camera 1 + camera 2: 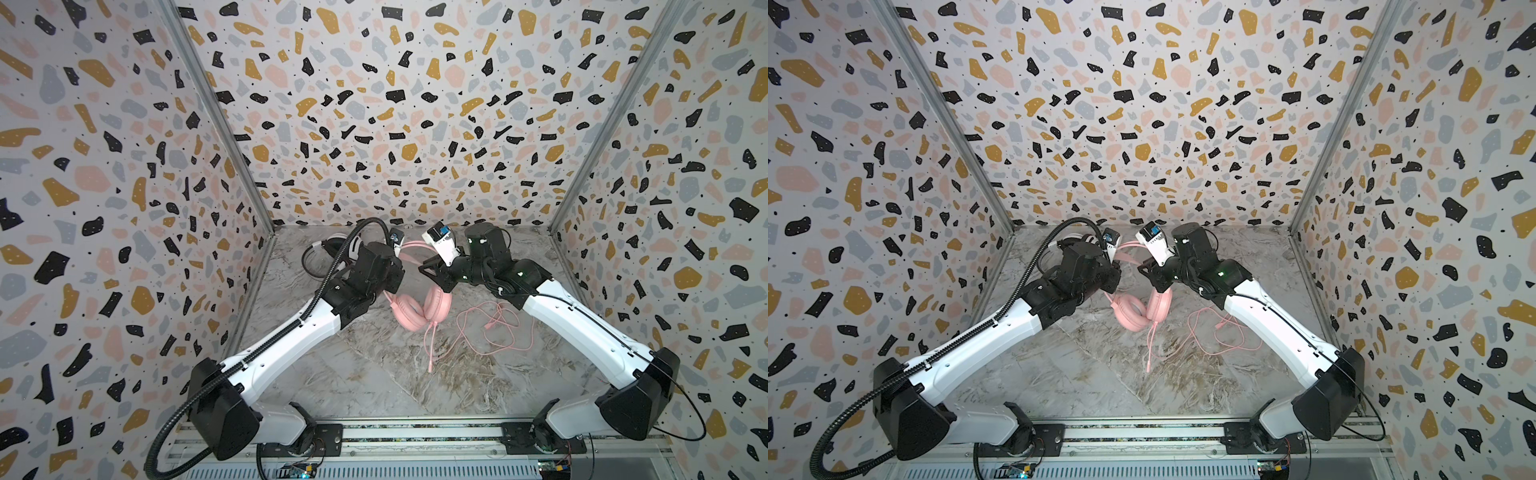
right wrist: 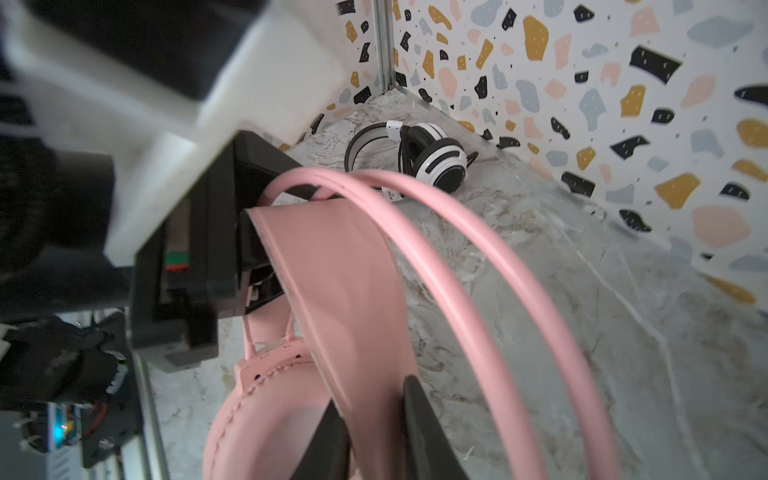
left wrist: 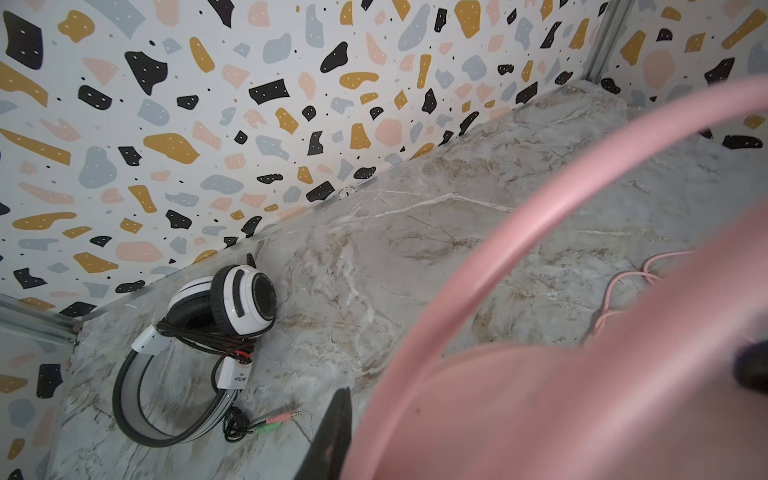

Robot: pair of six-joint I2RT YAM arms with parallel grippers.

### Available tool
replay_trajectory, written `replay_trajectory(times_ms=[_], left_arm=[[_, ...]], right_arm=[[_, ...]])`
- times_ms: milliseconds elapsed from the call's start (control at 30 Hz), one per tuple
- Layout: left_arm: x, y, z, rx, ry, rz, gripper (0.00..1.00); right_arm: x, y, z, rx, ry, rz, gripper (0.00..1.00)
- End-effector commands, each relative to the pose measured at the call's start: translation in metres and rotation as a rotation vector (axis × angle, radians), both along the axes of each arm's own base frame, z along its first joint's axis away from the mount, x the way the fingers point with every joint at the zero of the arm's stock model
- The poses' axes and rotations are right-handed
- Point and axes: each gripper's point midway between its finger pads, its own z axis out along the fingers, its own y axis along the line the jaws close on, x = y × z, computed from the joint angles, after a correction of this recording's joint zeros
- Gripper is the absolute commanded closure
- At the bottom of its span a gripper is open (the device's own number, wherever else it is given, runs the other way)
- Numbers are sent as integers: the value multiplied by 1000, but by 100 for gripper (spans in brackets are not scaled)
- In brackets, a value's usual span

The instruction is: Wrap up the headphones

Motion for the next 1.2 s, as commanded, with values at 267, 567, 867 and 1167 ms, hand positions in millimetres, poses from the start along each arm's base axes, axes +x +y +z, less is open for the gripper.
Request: replay_trajectory(times_ms=[267, 567, 867, 1167], left_arm=[[18, 47, 11, -238, 52, 110, 100], [15, 48, 23, -412, 78, 93, 99], [6, 45, 15, -491, 111, 97, 93], [-5, 49, -1, -587, 139, 181, 90]], right_arm=[[-6, -44, 59, 219, -49, -53, 40], [-11, -38, 17, 260, 74, -17, 25], [9, -5, -1, 231, 79, -134, 21], [23, 31, -43, 109, 148, -204, 23]])
